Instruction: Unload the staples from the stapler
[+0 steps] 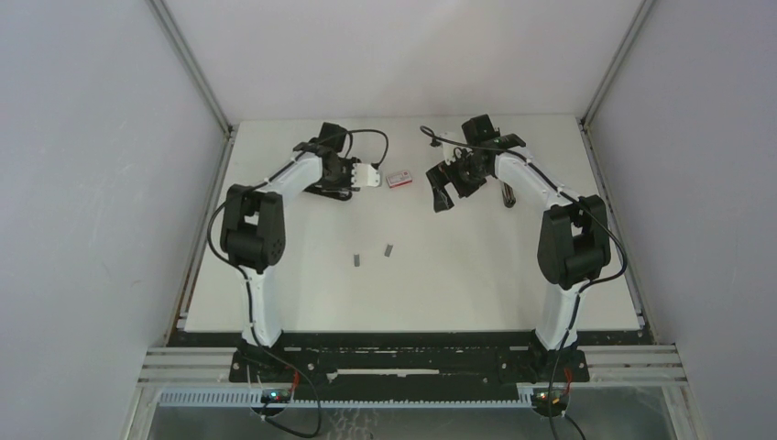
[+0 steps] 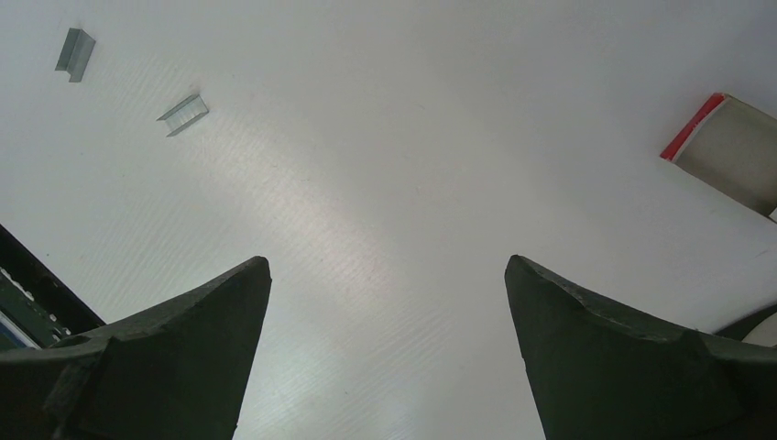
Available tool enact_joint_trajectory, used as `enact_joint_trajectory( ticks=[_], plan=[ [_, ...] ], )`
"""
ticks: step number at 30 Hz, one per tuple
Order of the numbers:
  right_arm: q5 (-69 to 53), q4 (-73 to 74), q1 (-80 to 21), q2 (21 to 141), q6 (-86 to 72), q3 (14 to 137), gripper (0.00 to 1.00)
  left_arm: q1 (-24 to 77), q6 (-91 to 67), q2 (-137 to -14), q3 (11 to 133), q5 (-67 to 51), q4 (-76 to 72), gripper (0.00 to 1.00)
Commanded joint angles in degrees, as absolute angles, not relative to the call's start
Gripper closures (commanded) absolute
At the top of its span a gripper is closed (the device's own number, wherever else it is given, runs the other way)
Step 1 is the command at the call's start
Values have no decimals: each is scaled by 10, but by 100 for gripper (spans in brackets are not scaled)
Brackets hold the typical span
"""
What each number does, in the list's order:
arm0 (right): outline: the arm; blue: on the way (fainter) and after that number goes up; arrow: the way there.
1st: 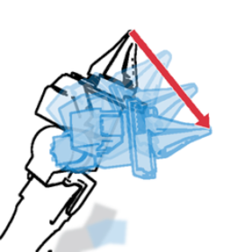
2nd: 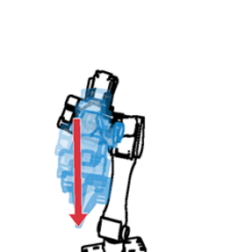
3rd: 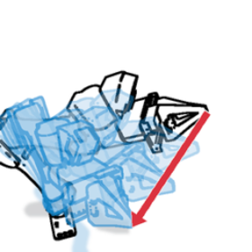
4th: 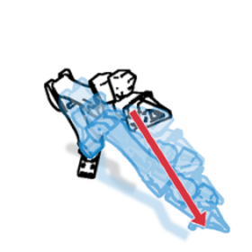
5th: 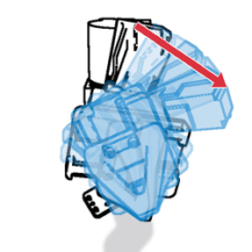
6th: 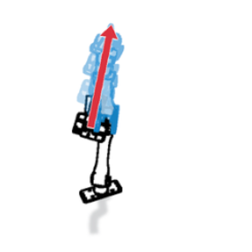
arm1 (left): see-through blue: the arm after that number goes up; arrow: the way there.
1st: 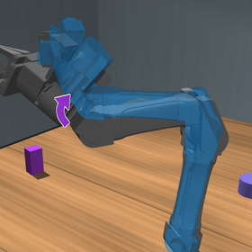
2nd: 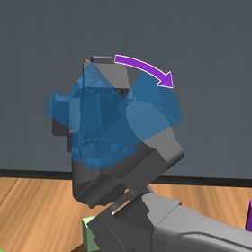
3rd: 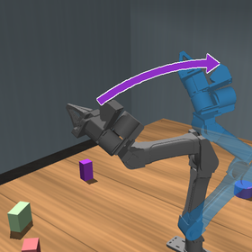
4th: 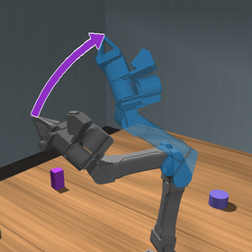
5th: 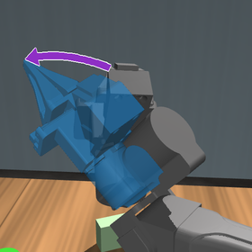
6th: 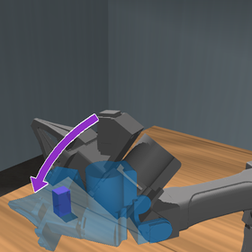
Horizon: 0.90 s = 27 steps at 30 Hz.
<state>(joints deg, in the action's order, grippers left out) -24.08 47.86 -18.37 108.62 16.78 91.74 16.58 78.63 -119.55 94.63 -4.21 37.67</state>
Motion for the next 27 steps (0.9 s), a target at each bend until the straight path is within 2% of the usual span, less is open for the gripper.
enact_joint_trajectory(
  ticks=[1, 6, 15, 27],
  plan=[
    [-257, 473, -181, 1057, 168, 914, 0, 191, 633, -1122, 919, -42, 346, 62],
    [-283, 462, -177, 1058, 166, 908, 0, 229, 563, -1074, 866, -60, 297, 62],
    [-454, 396, -119, 1034, 190, 836, 0, 302, 472, -1028, 803, -87, 241, 61],
    [-538, 260, -101, 1053, -26, 791, 4, 328, 307, -1013, 779, -87, 172, 59]
  ],
)
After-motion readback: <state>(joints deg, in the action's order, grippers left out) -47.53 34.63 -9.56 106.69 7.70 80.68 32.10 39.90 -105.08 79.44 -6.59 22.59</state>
